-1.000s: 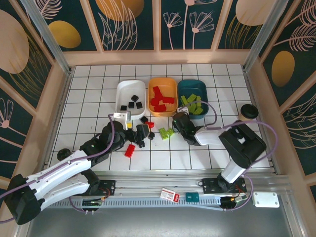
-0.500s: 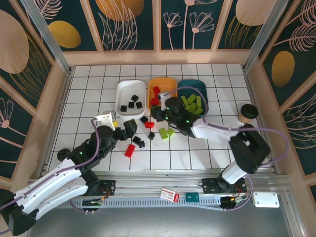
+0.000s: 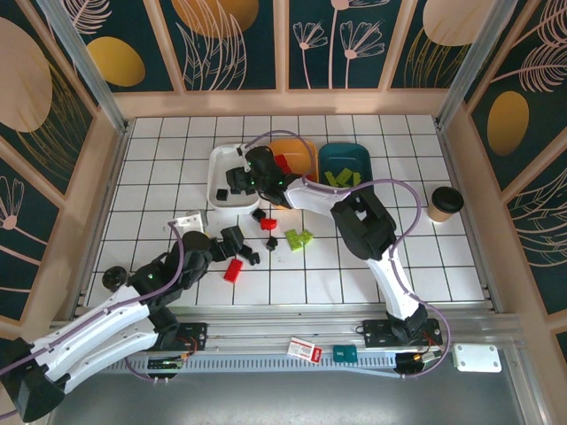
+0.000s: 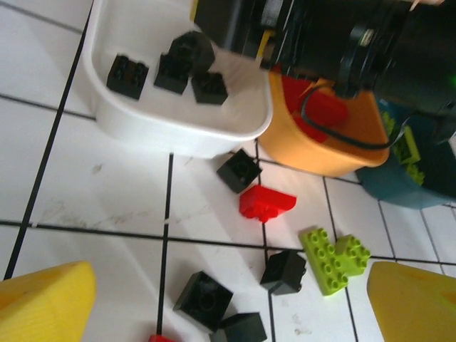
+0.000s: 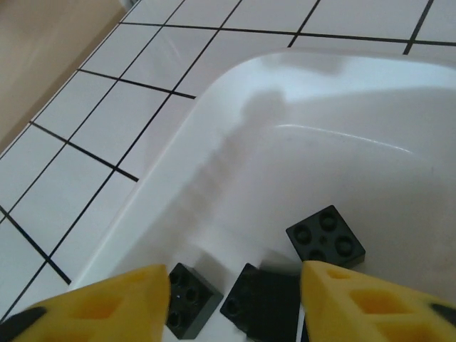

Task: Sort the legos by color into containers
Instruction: Place the lego in the container.

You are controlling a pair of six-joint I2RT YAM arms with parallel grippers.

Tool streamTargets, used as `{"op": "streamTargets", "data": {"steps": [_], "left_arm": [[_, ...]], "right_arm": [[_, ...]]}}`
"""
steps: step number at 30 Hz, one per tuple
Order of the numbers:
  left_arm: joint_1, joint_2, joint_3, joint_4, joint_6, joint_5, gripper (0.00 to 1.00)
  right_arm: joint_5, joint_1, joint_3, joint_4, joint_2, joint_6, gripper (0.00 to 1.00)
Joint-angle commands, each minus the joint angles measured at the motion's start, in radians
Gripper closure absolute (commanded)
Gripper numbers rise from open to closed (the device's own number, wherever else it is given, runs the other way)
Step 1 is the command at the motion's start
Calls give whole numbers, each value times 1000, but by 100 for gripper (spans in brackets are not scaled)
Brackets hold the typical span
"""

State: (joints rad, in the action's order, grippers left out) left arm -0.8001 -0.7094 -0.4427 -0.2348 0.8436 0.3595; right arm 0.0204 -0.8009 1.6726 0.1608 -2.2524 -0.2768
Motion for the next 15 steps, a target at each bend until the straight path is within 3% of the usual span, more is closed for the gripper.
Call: {"op": "streamTargets", "data": {"steps": [1, 10, 15], "left_arm": [[3, -49, 6, -82, 37, -46, 6], [-10, -120, 52, -122, 74, -220, 17], [-151, -199, 60, -176, 145, -155, 21]], "right_arm": [[-31, 12, 32, -4, 22, -22, 42], [-75, 14, -437, 224, 347, -66, 40], [-79, 28, -654, 295, 494, -103, 39]]}}
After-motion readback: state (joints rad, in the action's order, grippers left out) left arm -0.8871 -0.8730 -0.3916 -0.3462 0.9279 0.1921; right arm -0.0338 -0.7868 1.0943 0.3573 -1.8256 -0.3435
